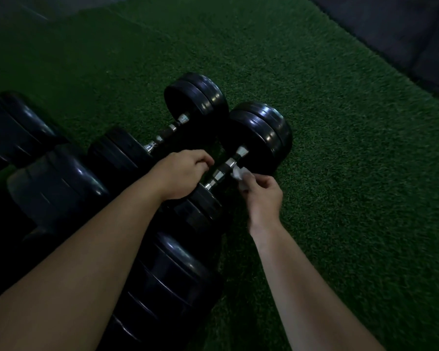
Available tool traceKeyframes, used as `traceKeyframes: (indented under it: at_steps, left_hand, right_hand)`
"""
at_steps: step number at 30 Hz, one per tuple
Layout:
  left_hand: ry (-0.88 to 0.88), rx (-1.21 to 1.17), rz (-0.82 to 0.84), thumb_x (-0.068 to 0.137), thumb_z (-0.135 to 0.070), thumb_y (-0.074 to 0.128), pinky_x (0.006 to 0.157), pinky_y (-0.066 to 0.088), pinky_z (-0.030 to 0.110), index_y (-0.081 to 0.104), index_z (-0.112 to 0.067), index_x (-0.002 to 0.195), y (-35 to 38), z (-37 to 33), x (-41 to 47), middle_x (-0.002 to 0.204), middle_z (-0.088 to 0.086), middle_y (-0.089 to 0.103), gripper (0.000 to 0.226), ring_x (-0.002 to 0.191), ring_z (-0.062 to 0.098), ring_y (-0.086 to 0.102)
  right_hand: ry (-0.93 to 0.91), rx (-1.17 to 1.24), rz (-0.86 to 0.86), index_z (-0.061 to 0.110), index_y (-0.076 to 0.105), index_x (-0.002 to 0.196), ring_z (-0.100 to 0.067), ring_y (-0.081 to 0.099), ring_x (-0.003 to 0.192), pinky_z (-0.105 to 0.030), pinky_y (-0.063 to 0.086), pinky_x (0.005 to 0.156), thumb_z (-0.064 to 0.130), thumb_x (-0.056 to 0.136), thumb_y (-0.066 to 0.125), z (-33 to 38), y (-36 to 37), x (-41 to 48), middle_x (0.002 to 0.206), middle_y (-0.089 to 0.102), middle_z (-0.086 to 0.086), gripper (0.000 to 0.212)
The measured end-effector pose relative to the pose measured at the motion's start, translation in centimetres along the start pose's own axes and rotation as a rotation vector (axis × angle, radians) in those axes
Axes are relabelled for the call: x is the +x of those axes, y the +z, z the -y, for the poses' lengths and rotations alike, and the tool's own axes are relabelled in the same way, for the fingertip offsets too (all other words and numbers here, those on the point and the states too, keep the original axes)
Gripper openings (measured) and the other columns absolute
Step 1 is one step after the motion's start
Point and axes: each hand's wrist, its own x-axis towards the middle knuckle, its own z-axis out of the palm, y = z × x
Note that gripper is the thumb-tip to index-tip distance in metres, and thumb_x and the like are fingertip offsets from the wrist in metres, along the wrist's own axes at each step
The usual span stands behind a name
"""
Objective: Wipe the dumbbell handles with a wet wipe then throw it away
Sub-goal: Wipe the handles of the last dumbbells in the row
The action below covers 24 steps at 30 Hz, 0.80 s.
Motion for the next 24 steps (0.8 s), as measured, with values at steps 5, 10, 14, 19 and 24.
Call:
traceKeyframes:
  at_steps: [5, 10, 14, 19, 24]
  left_hand:
    - [-0.048, 0.012, -0.089, 0.097, -0.036, 0.041, 0.081, 0.051, 0.035, 0.059, -0.039, 0.119, 0.6, 0.5, 0.3, 0.102, -0.008, 0.069, 0.029, 0.089, 0.014, 0.062]
    - [-0.041, 0.026, -0.136, 0.094, -0.036, 0.044, 0.071, 0.041, 0.029, 0.061, -0.038, 0.116, 0.9, 0.4, 0.3, 0.096, -0.013, 0.065, 0.028, 0.087, 0.014, 0.06]
    - [-0.037, 0.02, -0.141, 0.091, -0.038, 0.045, 0.071, 0.042, 0.03, 0.063, -0.039, 0.11, 0.9, 0.4, 0.2, 0.096, -0.013, 0.065, 0.026, 0.087, 0.014, 0.06]
    - [-0.047, 0.006, -0.147, 0.09, -0.04, 0.049, 0.067, 0.039, 0.029, 0.064, -0.039, 0.103, 0.9, 0.3, 0.2, 0.086, -0.015, 0.063, 0.02, 0.082, 0.011, 0.059]
    - [-0.063, -0.012, -0.153, 0.087, -0.042, 0.05, 0.071, 0.045, 0.03, 0.067, -0.038, 0.1, 0.8, 0.4, 0.3, 0.089, -0.013, 0.066, 0.021, 0.085, 0.012, 0.061]
  right_hand:
    - [0.257, 0.39, -0.005, 0.004, 0.06, 0.116, -0.02, 0.067, 0.074, -0.022, 0.054, 0.05, 0.004, 0.096, 0.059, 0.8, 3.1, 0.9, 0.092, 0.068, -0.014, 0.02]
    - [0.233, 0.524, -0.009, 0.0, 0.061, 0.122, -0.02, 0.067, 0.076, -0.02, 0.053, 0.049, 0.0, 0.098, 0.049, 1.0, 4.3, 1.2, 0.089, 0.067, -0.012, 0.027]
    - [0.15, 0.487, 0.107, 0.011, 0.065, 0.111, -0.011, 0.073, 0.072, -0.019, 0.054, 0.055, 0.005, 0.102, 0.041, 0.3, 2.7, 0.4, 0.084, 0.075, -0.004, 0.027]
    - [0.055, 0.398, 0.029, 0.008, 0.07, 0.101, -0.022, 0.075, 0.081, -0.028, 0.057, 0.065, 0.006, 0.094, 0.063, -0.5, 3.1, 1.7, 0.092, 0.075, -0.015, 0.01]
    - [0.174, 0.569, -0.04, 0.005, 0.064, 0.097, -0.017, 0.071, 0.066, -0.025, 0.056, 0.053, 0.008, 0.09, 0.069, 0.1, 4.4, 2.2, 0.082, 0.071, -0.011, 0.008]
